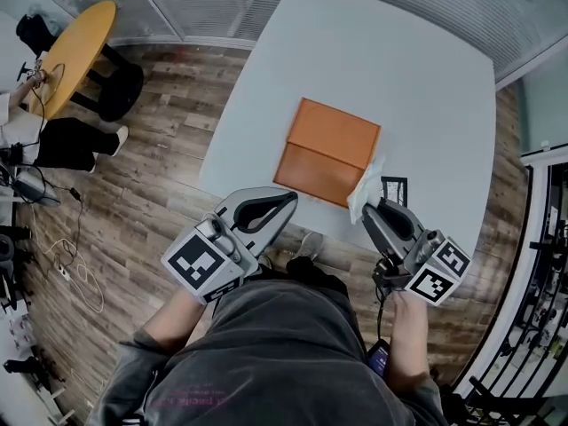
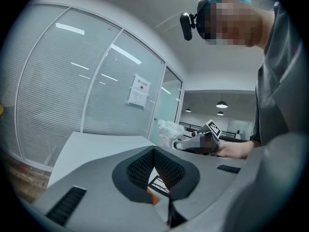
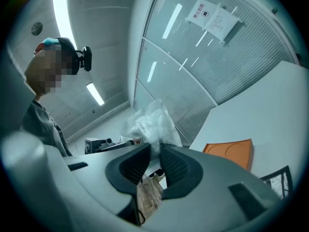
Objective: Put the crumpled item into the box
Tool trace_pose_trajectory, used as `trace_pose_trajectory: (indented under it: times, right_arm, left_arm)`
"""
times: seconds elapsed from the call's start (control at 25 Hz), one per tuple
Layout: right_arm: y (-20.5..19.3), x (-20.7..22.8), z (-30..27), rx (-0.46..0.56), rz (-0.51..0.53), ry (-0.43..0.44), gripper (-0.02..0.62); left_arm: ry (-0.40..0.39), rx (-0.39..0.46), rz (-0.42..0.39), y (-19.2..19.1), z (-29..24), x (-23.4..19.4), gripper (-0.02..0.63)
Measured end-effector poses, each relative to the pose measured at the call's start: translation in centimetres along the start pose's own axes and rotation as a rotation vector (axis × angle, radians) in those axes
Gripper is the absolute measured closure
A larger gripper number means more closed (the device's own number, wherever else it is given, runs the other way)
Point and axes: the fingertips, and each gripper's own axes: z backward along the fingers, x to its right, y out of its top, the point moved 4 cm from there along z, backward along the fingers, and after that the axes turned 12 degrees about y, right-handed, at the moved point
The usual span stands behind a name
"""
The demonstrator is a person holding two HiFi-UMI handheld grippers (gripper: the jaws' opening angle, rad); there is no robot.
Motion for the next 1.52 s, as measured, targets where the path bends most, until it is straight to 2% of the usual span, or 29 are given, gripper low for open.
trace_pose_trajectory:
  times: [0.44, 0.72, 1.08, 1.4, 1.52]
  right_arm:
    - [1.0, 3.2, 2.0, -0.014, 0.012, -0.001, 0.525]
    - [0.3, 4.2, 1.7, -0.047, 0.031, -0.055, 0.525]
    - [-1.0, 6.9, -2.1, -0.199, 0.113, -0.161, 0.525]
    - [-3.6, 9.4, -5.8, -0.334, 0.12, -0.222, 0.525]
    - [-5.1, 10.7, -6.9, -0.414, 0.134, -0.251, 0.525]
  left_arm:
    - [0.035, -0.02, -0.019, -0.4, -2.2, 0.6, 0.595]
    - [0.031, -0.041, 0.0, -1.1, -2.4, -0.3, 0.595]
    - [-0.019, -0.065, 0.013, -1.8, -3.2, -4.8, 0.595]
    - [-0.071, -0.086, 0.006, -2.6, -3.1, -8.7, 0.595]
    - [-0.085, -0.078, 0.017, -2.7, -3.1, -9.9, 0.595]
